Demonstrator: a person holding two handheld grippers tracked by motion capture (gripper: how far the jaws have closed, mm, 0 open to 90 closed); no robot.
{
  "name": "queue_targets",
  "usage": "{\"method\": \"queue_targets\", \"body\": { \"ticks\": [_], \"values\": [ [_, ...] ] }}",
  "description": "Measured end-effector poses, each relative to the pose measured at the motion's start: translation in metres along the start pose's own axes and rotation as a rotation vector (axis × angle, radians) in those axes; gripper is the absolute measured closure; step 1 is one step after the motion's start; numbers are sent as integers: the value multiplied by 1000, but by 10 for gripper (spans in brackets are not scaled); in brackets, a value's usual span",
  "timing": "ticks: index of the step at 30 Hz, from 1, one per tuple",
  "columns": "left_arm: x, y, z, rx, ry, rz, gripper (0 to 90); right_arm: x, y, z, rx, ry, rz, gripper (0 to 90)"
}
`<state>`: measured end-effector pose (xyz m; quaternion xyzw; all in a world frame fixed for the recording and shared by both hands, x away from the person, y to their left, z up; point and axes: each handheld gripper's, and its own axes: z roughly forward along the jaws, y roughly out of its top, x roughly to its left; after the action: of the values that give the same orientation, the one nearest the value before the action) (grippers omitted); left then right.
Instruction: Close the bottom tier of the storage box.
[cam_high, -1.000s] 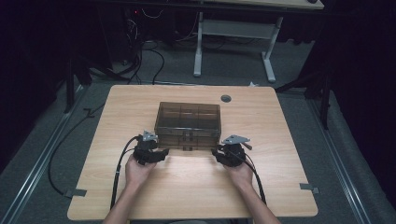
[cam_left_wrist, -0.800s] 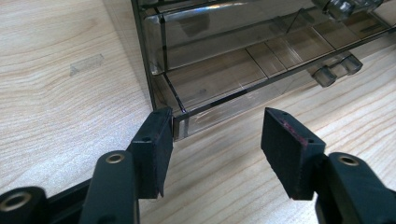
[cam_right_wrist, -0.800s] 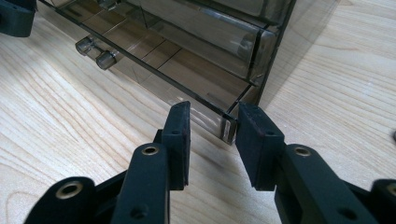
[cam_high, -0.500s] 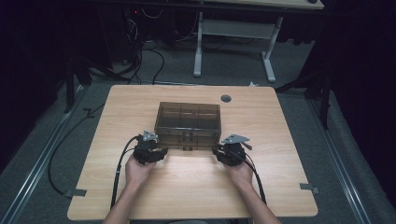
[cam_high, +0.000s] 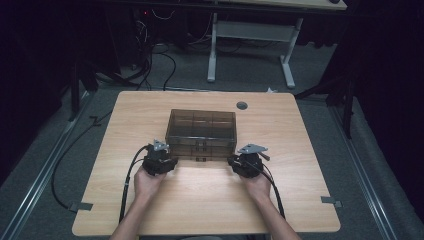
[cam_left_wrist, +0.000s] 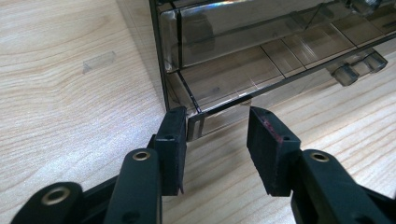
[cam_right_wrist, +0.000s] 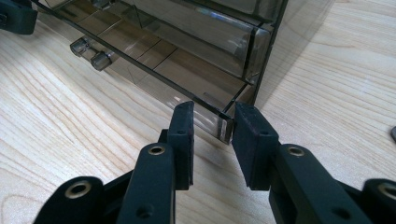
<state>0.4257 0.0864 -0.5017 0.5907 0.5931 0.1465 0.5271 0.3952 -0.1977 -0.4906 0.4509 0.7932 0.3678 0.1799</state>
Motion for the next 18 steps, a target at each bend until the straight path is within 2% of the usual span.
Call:
{"method": "queue_targets", "body": {
  "ticks": [18],
  "values": [
    [-2,-2,-3,18,9,25,592,1,-2,-2,-2,7,16,697]
  ]
}}
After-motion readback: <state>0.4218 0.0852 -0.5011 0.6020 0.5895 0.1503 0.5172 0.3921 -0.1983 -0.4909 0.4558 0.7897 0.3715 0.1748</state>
